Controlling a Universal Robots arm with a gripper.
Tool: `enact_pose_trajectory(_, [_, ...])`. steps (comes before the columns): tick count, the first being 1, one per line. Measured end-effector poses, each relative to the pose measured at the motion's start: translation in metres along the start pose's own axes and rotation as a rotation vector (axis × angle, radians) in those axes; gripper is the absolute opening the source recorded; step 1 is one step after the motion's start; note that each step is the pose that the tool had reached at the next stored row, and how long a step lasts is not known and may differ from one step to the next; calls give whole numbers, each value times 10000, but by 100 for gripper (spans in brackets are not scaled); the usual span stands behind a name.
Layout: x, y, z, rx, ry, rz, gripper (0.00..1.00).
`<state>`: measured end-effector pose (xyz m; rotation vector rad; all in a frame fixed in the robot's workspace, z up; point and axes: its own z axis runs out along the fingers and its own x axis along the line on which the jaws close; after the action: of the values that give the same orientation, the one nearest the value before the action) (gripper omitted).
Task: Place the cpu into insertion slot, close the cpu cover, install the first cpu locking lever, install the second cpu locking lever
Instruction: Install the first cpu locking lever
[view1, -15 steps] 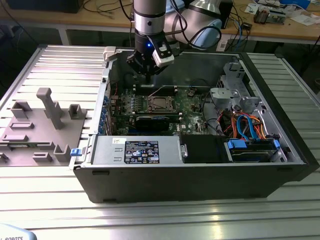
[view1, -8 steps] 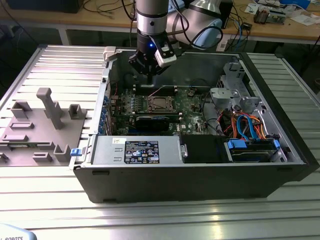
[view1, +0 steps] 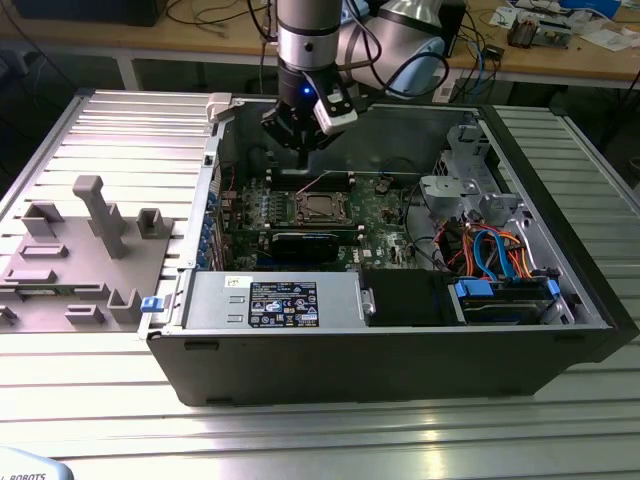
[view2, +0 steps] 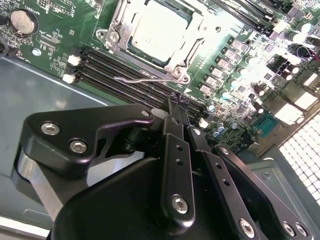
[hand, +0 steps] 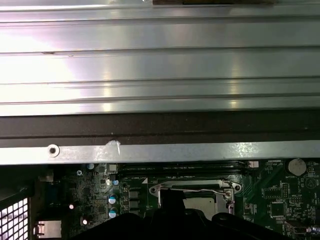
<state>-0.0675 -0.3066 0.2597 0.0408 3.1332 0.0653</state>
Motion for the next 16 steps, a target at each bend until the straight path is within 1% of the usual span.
enact_pose_trajectory(14, [-63,2,1,0,0,0,11])
enact_pose_trajectory(16, [-82,2,1,1,0,0,11])
